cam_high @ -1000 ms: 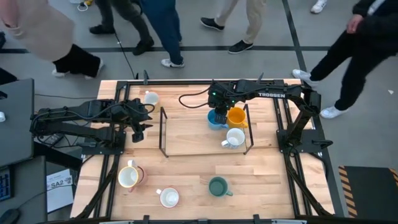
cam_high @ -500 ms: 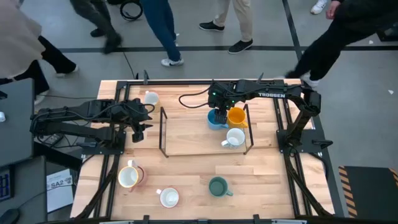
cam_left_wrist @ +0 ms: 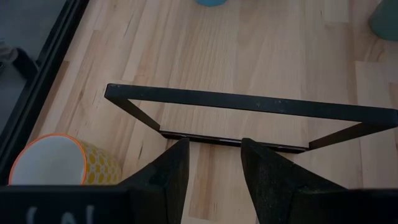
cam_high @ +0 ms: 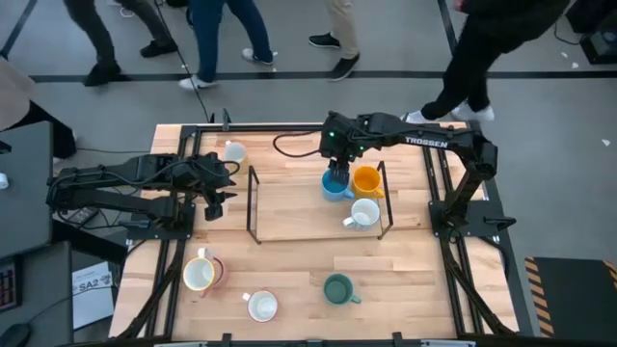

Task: Place coffee mugs
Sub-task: Put the yellow white mug on the shelf

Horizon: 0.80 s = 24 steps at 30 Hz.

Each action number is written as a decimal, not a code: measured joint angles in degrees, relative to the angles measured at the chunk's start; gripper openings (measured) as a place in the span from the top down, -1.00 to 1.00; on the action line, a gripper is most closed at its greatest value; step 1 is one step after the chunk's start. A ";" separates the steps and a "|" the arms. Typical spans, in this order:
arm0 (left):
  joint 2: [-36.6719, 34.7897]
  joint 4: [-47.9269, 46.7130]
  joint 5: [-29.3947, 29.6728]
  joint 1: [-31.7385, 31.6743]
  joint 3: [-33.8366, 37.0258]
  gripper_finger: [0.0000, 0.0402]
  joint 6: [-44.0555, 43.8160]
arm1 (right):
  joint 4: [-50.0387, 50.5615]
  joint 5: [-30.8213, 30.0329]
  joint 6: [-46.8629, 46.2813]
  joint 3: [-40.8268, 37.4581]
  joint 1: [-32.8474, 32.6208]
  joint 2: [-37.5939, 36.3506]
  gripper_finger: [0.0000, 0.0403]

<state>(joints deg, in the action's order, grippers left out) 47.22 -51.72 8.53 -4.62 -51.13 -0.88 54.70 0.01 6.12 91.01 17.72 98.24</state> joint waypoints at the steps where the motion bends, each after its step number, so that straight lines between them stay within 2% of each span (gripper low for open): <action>1: 0.00 0.02 -0.02 0.00 0.00 0.24 0.00 | 0.52 -0.02 -0.01 0.94 -0.09 0.00 0.09; 10: 0.00 0.28 0.28 0.00 0.00 0.24 0.04 | 2.45 0.02 0.01 5.37 -4.21 -0.02 0.09; 14: 0.00 0.88 4.96 -0.01 0.00 0.24 0.73 | 2.45 0.04 0.01 5.39 -6.58 -0.02 0.09; 19: 0.00 0.85 12.90 -0.11 0.00 0.24 7.58 | 2.42 0.06 0.01 5.39 -9.07 -0.02 0.09; 24: 0.35 0.85 14.19 -2.89 -0.02 0.24 14.69 | 1.24 0.19 0.01 5.39 -10.97 -0.02 0.09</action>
<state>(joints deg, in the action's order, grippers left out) 47.57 -50.87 22.72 -7.51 -51.15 13.81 55.94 0.20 6.13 96.40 6.75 98.21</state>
